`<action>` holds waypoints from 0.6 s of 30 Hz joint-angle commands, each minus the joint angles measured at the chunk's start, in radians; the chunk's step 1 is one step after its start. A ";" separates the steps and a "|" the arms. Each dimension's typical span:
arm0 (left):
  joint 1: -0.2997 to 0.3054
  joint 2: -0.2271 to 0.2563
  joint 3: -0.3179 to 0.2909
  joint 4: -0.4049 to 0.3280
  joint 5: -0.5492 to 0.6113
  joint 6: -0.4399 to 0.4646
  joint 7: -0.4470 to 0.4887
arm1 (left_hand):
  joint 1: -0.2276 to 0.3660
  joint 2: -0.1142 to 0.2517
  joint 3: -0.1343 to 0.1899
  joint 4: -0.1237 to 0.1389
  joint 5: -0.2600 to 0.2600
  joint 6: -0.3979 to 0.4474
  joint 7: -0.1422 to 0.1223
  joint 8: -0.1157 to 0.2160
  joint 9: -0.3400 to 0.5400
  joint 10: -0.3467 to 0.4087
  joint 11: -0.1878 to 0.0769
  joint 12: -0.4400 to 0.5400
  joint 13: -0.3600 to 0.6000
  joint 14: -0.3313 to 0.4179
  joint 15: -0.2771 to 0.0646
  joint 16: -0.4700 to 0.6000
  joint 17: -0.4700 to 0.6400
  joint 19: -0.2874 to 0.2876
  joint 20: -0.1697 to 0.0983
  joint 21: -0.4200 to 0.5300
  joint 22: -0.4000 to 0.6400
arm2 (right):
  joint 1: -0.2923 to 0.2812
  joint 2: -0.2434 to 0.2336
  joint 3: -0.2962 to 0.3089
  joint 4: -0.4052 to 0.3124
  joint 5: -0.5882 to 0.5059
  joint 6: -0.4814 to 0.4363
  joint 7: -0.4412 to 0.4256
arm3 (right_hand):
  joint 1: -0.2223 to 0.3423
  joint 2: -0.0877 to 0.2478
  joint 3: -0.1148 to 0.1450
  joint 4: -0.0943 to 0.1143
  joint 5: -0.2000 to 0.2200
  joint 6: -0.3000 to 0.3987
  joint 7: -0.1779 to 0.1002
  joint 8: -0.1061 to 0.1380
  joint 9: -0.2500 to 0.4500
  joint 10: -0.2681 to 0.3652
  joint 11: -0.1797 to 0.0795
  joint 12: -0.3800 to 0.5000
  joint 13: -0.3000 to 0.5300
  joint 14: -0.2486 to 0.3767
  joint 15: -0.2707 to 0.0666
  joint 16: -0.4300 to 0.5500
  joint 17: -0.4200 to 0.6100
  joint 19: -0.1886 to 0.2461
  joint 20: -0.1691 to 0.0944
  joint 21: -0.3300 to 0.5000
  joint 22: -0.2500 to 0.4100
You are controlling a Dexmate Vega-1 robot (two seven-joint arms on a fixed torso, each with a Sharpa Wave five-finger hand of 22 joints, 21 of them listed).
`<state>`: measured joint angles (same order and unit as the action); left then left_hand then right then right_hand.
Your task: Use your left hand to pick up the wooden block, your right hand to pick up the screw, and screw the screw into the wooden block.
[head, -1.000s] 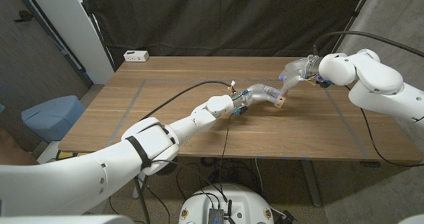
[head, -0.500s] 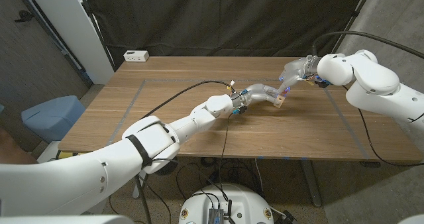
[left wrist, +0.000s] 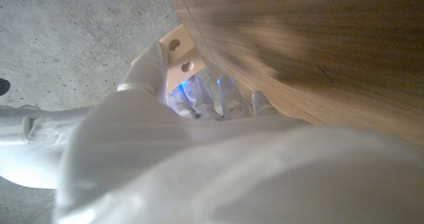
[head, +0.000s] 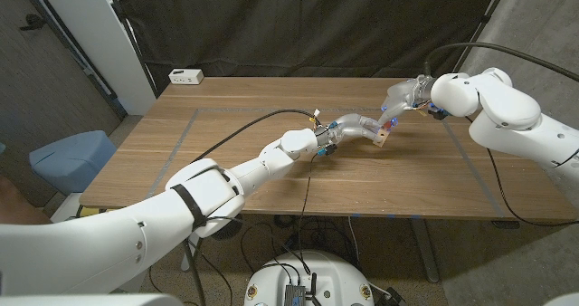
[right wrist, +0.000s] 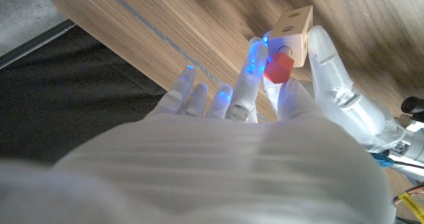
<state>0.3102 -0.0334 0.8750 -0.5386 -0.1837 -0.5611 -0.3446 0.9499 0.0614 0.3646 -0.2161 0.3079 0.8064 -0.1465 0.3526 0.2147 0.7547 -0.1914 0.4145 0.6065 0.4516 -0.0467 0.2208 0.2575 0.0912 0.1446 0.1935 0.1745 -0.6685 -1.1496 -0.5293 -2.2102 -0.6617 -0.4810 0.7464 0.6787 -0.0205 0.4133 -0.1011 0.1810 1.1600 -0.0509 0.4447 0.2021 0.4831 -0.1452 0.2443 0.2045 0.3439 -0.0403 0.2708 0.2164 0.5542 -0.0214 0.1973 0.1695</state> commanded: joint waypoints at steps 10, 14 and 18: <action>-0.002 -0.007 0.001 0.011 0.001 0.002 0.000 | -0.050 0.066 0.067 0.059 0.008 0.051 0.019 0.010 0.006 0.012 0.000 0.021 -0.001 0.012 -0.053 0.002 0.006 0.006 0.004 0.008 0.005 | -0.005 0.012 -0.013 0.009 -0.043 -0.029 0.004 | -0.037 0.016 -0.016 0.002 -0.001 0.090 0.003 0.027 -0.006 0.045 -0.004 0.004 -0.002 0.033 -0.131 0.011 -0.001 0.015 -0.007 0.004 0.004; -0.002 -0.007 0.001 0.009 0.002 0.002 0.004 | -0.049 0.066 0.067 0.059 0.008 0.051 0.020 0.010 0.006 0.013 0.001 0.021 -0.001 0.013 -0.053 0.003 0.006 0.006 0.005 0.008 0.005 | -0.010 0.013 -0.011 0.011 -0.044 -0.029 -0.004 | -0.046 0.020 -0.020 0.003 -0.002 0.116 0.003 0.032 -0.008 0.057 -0.007 0.004 -0.003 0.040 -0.132 0.013 -0.002 0.016 -0.009 0.004 0.004; -0.002 -0.008 0.001 0.010 0.002 0.002 0.004 | -0.049 0.066 0.068 0.059 0.008 0.053 0.020 0.011 0.006 0.013 0.001 0.021 0.000 0.013 -0.053 0.002 0.006 0.006 0.003 0.008 0.005 | -0.012 0.013 -0.011 0.011 -0.048 -0.032 -0.005 | -0.054 0.022 -0.024 0.003 -0.002 0.139 0.001 0.036 -0.010 0.072 -0.010 0.005 -0.004 0.045 -0.133 0.014 -0.003 0.018 -0.011 0.004 0.004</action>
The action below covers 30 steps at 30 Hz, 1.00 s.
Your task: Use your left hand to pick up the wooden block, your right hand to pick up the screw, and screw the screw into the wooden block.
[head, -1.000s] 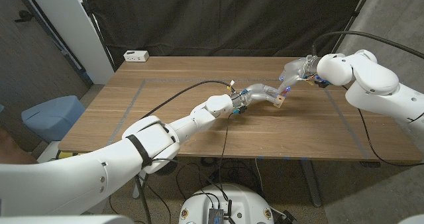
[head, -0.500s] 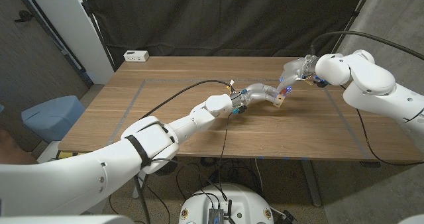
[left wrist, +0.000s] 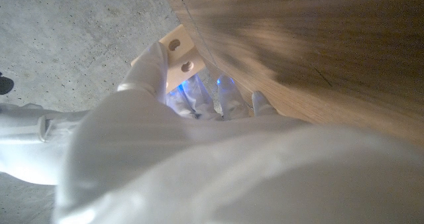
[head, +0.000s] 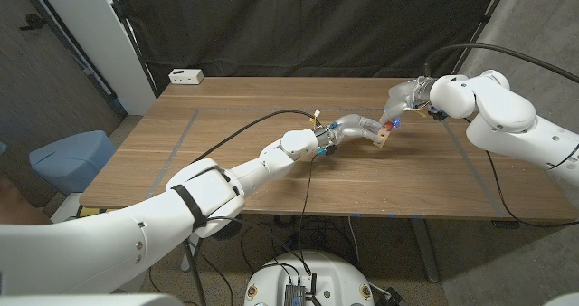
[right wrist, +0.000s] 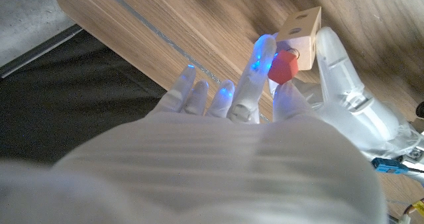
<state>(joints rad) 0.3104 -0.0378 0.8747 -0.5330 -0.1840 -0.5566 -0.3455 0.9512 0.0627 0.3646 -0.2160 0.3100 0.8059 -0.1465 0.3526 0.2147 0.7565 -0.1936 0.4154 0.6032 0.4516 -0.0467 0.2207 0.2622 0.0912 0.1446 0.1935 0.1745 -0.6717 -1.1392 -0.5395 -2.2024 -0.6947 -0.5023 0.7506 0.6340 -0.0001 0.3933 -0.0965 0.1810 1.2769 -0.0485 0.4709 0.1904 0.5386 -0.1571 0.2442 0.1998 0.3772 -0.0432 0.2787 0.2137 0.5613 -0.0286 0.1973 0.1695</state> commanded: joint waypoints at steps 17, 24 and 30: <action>-0.002 -0.007 0.000 0.008 0.002 -0.011 0.012 | -0.052 0.063 0.069 0.060 0.007 0.052 0.019 0.010 0.006 0.012 0.002 0.021 0.003 0.012 -0.053 0.001 0.001 0.006 0.004 0.008 0.005 | -0.034 -0.004 0.027 -0.020 -0.008 -0.058 -0.034 | -0.092 -0.021 -0.037 0.023 -0.006 0.026 0.013 -0.007 -0.003 0.033 0.017 -0.005 -0.002 0.034 -0.115 0.005 -0.004 0.024 -0.005 0.005 0.004; -0.008 -0.015 -0.003 0.029 -0.003 -0.022 0.012 | -0.053 0.062 0.065 0.061 0.006 0.054 0.022 0.011 0.006 0.011 0.003 0.021 0.003 0.014 -0.055 0.003 0.002 0.010 0.002 0.009 0.005 | -0.041 -0.011 0.043 -0.040 0.004 -0.094 -0.041 | -0.113 -0.028 -0.045 0.030 -0.006 0.020 0.018 -0.014 -0.003 0.035 0.023 -0.008 -0.003 0.036 -0.111 0.002 -0.005 0.026 -0.003 0.005 0.004; -0.016 -0.024 -0.007 0.055 -0.007 -0.038 0.013 | -0.054 0.062 0.065 0.061 0.005 0.055 0.021 0.012 0.006 0.014 0.001 0.022 0.003 0.014 -0.056 0.003 0.002 0.010 0.003 0.009 0.005 | -0.073 -0.028 0.086 -0.069 0.049 -0.145 -0.087 | -0.144 -0.030 -0.053 0.039 -0.004 -0.015 0.023 -0.036 -0.002 0.027 0.037 -0.018 -0.003 0.034 -0.105 -0.005 -0.006 0.027 0.001 0.004 0.004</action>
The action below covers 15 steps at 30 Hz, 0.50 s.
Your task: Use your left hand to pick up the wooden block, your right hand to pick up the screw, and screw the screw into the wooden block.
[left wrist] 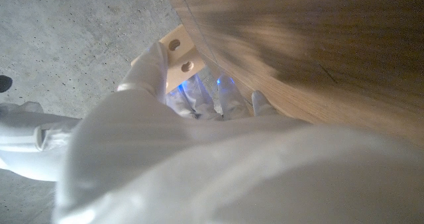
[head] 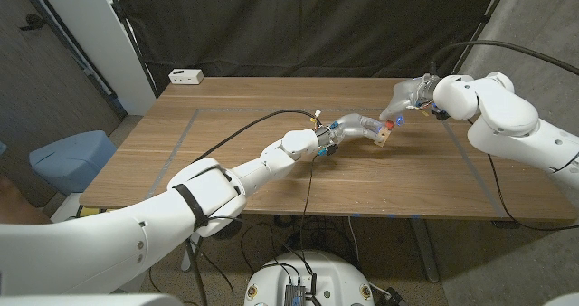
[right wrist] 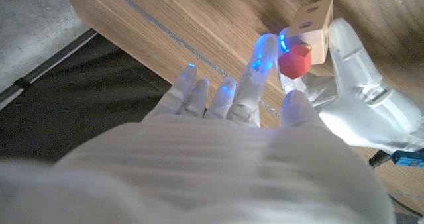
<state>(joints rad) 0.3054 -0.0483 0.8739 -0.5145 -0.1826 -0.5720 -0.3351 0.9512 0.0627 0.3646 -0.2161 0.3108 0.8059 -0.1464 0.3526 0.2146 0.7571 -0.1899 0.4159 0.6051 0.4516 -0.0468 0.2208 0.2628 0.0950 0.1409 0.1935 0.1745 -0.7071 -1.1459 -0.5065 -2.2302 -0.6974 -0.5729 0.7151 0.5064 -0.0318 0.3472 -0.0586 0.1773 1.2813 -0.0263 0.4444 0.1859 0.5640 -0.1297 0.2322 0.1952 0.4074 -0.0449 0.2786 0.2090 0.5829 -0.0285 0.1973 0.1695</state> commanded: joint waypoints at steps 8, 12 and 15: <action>-0.014 -0.017 -0.011 0.049 -0.011 -0.039 0.015 | -0.054 0.059 0.063 0.059 0.003 0.060 0.020 0.014 0.006 0.015 0.000 0.022 -0.001 0.016 -0.058 0.004 0.001 0.008 0.006 0.009 0.005 | -0.125 -0.034 0.150 -0.064 0.186 -0.124 -0.181 | -0.028 0.007 -0.006 0.001 0.003 -0.077 0.010 -0.040 0.004 -0.001 0.027 -0.014 0.002 0.007 -0.097 -0.012 -0.005 0.009 0.005 0.003 0.004; -0.014 -0.016 -0.013 0.048 -0.010 -0.047 0.022 | -0.053 0.059 0.062 0.060 0.003 0.063 0.018 0.015 0.006 0.019 -0.003 0.022 -0.003 0.017 -0.058 0.005 0.002 0.010 0.005 0.010 0.005 | -0.185 -0.045 0.211 -0.080 0.265 -0.144 -0.269 | -0.030 0.011 -0.007 -0.003 0.003 -0.106 0.011 -0.057 0.006 -0.011 0.040 -0.020 0.002 0.003 -0.091 -0.016 -0.005 0.005 0.009 0.001 0.004; -0.011 -0.011 -0.015 0.039 -0.011 -0.051 0.026 | -0.053 0.060 0.062 0.060 0.002 0.064 0.019 0.015 0.006 0.022 -0.004 0.023 -0.003 0.017 -0.058 0.005 0.003 0.011 0.005 0.010 0.005 | -0.230 -0.047 0.253 -0.091 0.319 -0.161 -0.337 | -0.031 0.012 -0.008 -0.007 0.002 -0.127 0.017 -0.069 0.007 -0.020 0.053 -0.025 0.003 -0.003 -0.084 -0.021 -0.006 0.002 0.010 -0.001 0.004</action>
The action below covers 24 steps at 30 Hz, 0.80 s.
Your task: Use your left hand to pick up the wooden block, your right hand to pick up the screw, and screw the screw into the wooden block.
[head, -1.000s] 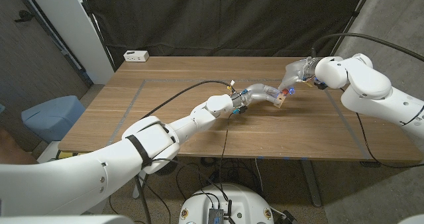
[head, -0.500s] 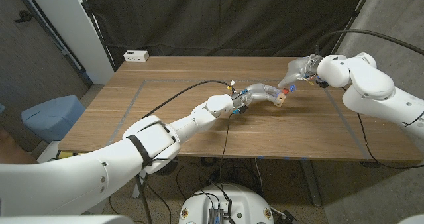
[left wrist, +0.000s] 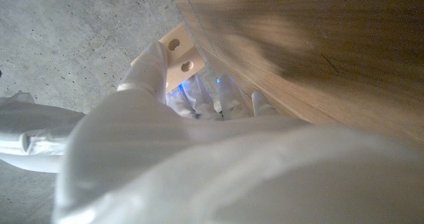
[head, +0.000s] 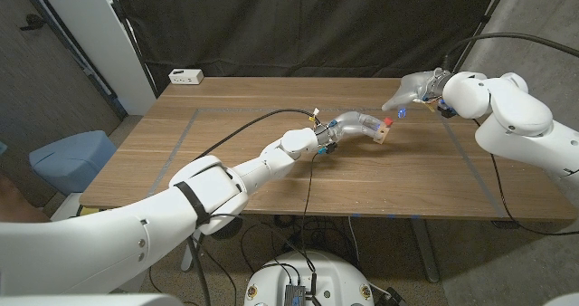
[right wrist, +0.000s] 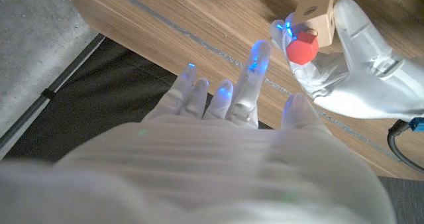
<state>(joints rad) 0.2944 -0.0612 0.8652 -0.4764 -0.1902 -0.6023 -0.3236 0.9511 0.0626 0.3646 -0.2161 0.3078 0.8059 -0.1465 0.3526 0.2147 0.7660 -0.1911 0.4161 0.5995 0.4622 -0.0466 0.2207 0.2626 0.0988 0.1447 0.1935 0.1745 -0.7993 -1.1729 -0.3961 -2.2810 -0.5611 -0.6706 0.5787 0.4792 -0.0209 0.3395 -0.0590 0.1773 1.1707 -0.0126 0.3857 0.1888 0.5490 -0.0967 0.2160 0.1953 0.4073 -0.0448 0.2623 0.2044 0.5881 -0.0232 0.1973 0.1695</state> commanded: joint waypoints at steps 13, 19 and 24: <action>-0.012 -0.016 -0.017 0.041 -0.013 -0.045 0.031 | -0.054 0.056 0.058 0.060 0.003 0.065 0.019 0.015 0.006 0.010 -0.004 0.022 0.003 0.014 -0.061 0.008 0.003 0.011 0.001 0.010 0.006 | -0.277 0.048 0.251 -0.069 0.370 -0.120 -0.480 | -0.002 0.009 -0.003 -0.025 0.001 -0.106 0.011 -0.058 0.010 -0.023 0.081 -0.017 0.006 -0.022 -0.061 -0.021 -0.002 -0.023 0.027 -0.007 0.004; -0.017 -0.017 -0.016 0.045 -0.012 -0.057 0.033 | -0.054 0.057 0.057 0.060 0.002 0.068 0.016 0.017 0.005 0.012 -0.006 0.024 0.004 0.017 -0.063 0.009 0.003 0.013 -0.001 0.011 0.006 | -0.320 0.110 0.283 -0.057 0.454 -0.095 -0.591 | -0.005 0.016 -0.006 -0.033 0.000 -0.159 0.021 -0.084 0.016 -0.030 0.119 -0.017 0.008 -0.031 -0.035 -0.029 -0.001 -0.048 0.061 -0.012 0.004; -0.014 -0.016 -0.018 0.039 -0.012 -0.065 0.039 | -0.055 0.056 0.056 0.061 0.001 0.070 0.014 0.018 0.005 0.010 -0.008 0.022 0.003 0.018 -0.066 0.010 0.004 0.016 0.001 0.012 0.006 | -0.329 0.135 0.284 -0.048 0.504 -0.078 -0.655 | -0.009 0.020 -0.009 -0.038 -0.001 -0.184 0.023 -0.098 0.017 -0.052 0.145 -0.022 0.010 -0.035 -0.004 -0.032 0.000 -0.055 0.071 -0.011 0.003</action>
<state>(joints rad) 0.2832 -0.0745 0.8507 -0.4417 -0.2008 -0.6492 -0.2938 0.9508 0.0622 0.3646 -0.2161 0.3038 0.8059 -0.1465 0.3526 0.2147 0.7659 -0.1916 0.4162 0.6003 0.4750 -0.0480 0.2266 0.2625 0.1058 0.1411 0.2003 0.1745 -1.0639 -1.1077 -0.1591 -2.3383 -0.1947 -0.7729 0.0980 0.4673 -0.0089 0.3318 -0.0903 0.1773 0.9909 0.0107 0.2934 0.2027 0.4994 0.0278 0.1958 0.2026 0.3799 -0.0431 0.2322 0.2026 0.5352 0.0405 0.1883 0.1695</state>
